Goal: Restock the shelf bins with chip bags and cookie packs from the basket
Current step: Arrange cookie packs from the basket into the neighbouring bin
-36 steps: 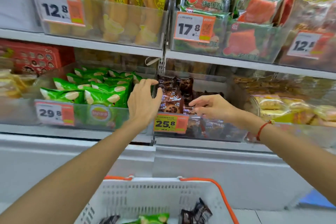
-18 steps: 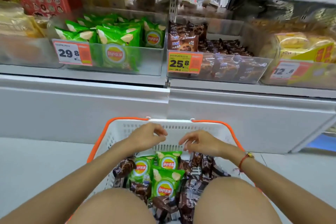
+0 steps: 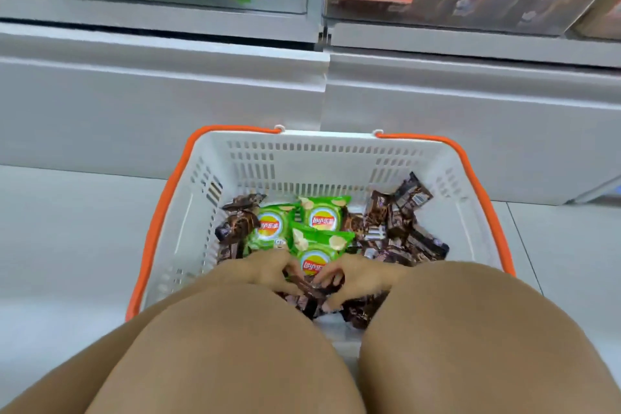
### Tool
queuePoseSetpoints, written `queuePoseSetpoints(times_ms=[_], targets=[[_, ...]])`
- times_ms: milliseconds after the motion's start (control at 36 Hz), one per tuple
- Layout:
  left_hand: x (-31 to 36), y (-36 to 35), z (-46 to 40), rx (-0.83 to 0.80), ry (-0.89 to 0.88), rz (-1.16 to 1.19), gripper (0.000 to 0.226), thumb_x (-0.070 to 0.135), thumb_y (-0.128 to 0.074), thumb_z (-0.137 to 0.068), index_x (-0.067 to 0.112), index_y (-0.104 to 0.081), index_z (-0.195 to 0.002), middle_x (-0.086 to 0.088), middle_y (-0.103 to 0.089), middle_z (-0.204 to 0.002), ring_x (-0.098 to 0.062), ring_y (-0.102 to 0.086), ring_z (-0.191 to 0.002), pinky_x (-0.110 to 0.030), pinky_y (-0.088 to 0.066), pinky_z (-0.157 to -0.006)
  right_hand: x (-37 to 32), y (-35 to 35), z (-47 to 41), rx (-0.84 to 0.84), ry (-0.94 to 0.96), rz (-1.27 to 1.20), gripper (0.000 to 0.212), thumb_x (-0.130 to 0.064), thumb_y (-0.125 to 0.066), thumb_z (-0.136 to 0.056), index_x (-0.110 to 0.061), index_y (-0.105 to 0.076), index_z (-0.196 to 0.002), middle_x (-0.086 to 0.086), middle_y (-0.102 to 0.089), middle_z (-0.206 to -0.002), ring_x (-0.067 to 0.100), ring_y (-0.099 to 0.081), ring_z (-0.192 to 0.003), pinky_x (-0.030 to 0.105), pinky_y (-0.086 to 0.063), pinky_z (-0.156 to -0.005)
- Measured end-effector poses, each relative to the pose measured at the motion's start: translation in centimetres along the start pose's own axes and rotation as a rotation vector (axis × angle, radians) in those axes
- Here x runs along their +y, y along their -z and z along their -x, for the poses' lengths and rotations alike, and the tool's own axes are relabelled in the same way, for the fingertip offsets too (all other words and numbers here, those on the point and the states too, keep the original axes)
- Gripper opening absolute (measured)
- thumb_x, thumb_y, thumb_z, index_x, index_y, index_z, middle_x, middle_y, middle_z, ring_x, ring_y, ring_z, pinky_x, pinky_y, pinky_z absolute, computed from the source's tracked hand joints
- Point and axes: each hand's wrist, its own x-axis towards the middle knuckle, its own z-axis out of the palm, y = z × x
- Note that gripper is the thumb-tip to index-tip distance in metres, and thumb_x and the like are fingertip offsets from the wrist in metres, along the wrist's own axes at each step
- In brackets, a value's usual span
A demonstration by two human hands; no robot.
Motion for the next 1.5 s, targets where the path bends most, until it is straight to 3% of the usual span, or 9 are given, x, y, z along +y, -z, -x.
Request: queuePoseSetpoints(times_ms=[222, 417, 528, 639, 722, 806, 972, 1306, 1500], targets=[[0.0, 0.9, -0.8, 0.153, 0.051, 0.120, 0.030, 0.038, -0.064, -0.089, 0.014, -0.068, -0.107, 0.003, -0.060, -0.081, -0.018, -0.057, -0.079, -0.026, -0.040, -0.070, -0.7, 0.5, -1.1, 0.065, -0.014, -0.040, 0.023, -0.020, -0.068, -0.087, -0.011, -0.070, -0.108, 0.003, -0.071, -0.091, 0.015, -0.064, -0.081, 0.019, -0.050, -0.076], [2.3, 5.0, 1.0, 0.401, -0.003, 0.474, 0.046, 0.027, -0.066, -0.090, 0.016, -0.048, -0.130, -0.001, -0.056, -0.125, -0.014, -0.061, -0.099, -0.021, -0.049, -0.079, -3.0, 5.8, 1.0, 0.204, -0.027, -0.225, 0.032, -0.017, -0.061, -0.093, -0.002, -0.061, -0.121, 0.016, -0.067, -0.112, 0.018, -0.066, -0.092, 0.026, -0.054, -0.083], [4.1, 7.2, 2.4, 0.595, -0.177, 0.325, 0.043, 0.024, -0.079, -0.077, 0.029, -0.051, -0.110, 0.011, -0.052, -0.118, -0.012, -0.054, -0.107, -0.033, -0.048, -0.087, -4.9, 8.9, 2.6, 0.339, -0.053, -0.541, 0.013, -0.014, -0.059, -0.094, -0.006, -0.064, -0.103, 0.007, -0.068, -0.097, 0.013, -0.063, -0.081, 0.035, -0.049, -0.095], [6.0, 9.3, 3.7, 0.709, -0.244, -0.043, 0.067, 0.034, -0.083, -0.070, 0.032, -0.048, -0.127, 0.015, -0.046, -0.128, -0.004, -0.041, -0.117, -0.030, -0.038, -0.097, -6.9, 11.0, 4.5, 0.308, -0.078, -0.961, 0.006, -0.017, -0.056, -0.093, -0.014, -0.060, -0.090, 0.002, -0.066, -0.087, 0.013, -0.063, -0.080, 0.024, -0.048, -0.079], [7.6, 10.7, 4.1, 0.888, -0.298, 0.148, 0.038, 0.025, -0.076, -0.080, 0.026, -0.058, -0.112, 0.016, -0.060, -0.108, -0.004, -0.055, -0.100, -0.027, -0.045, -0.086, -7.9, 12.2, 6.2, 0.230, -0.055, -1.093, 0.025, -0.036, -0.055, -0.093, -0.013, -0.064, -0.093, 0.002, -0.069, -0.090, 0.014, -0.062, -0.085, 0.027, -0.048, -0.087], [8.8, 12.4, 4.5, 0.814, -0.277, 0.732, 0.013, 0.020, -0.064, -0.090, 0.016, -0.063, -0.102, 0.001, -0.070, -0.094, -0.010, -0.062, -0.084, -0.018, -0.047, -0.071, -8.5, 13.6, 7.8, 0.231, -0.003, -1.207, 0.055, -0.060, -0.048, -0.089, -0.010, -0.068, -0.104, 0.004, -0.069, -0.093, 0.017, -0.061, -0.083, 0.029, -0.049, -0.079], [9.8, 13.9, 6.3, 0.565, -0.216, 1.059, 0.033, 0.036, -0.058, -0.092, 0.012, -0.063, -0.113, -0.003, -0.072, -0.101, -0.012, -0.066, -0.090, -0.023, -0.052, -0.083, -10.2, 15.2, 9.4, 0.421, -0.007, -1.226, 0.045, -0.046, -0.065, -0.085, -0.010, -0.057, -0.111, 0.006, -0.064, -0.094, 0.018, -0.061, -0.078, 0.027, -0.051, -0.064], [14.8, 16.1, 10.3, 0.619, -0.343, 0.884, 0.030, 0.032, -0.063, -0.090, 0.019, -0.065, -0.118, 0.002, -0.073, -0.106, -0.008, -0.068, -0.099, -0.029, -0.047, -0.098, -14.0, 15.2, 11.9, 0.674, 0.284, -1.208, 0.010, -0.017, -0.072, -0.084, -0.018, -0.063, -0.087, -0.002, -0.069, -0.084, 0.008, -0.061, -0.083, 0.020, -0.045, -0.082], [19.9, 21.7, 11.1, 0.847, -0.411, 0.798, 0.015, 0.020, -0.075, -0.081, 0.016, -0.067, -0.093, 0.008, -0.069, -0.081, 0.008, -0.062, -0.067, -0.008, -0.043, -0.060, -16.8, 20.2, 14.9, 0.883, 0.371, -1.004, 0.026, -0.033, -0.067, -0.088, -0.021, -0.061, -0.110, -0.001, -0.067, -0.109, 0.010, -0.062, -0.094, 0.023, -0.047, -0.072]])
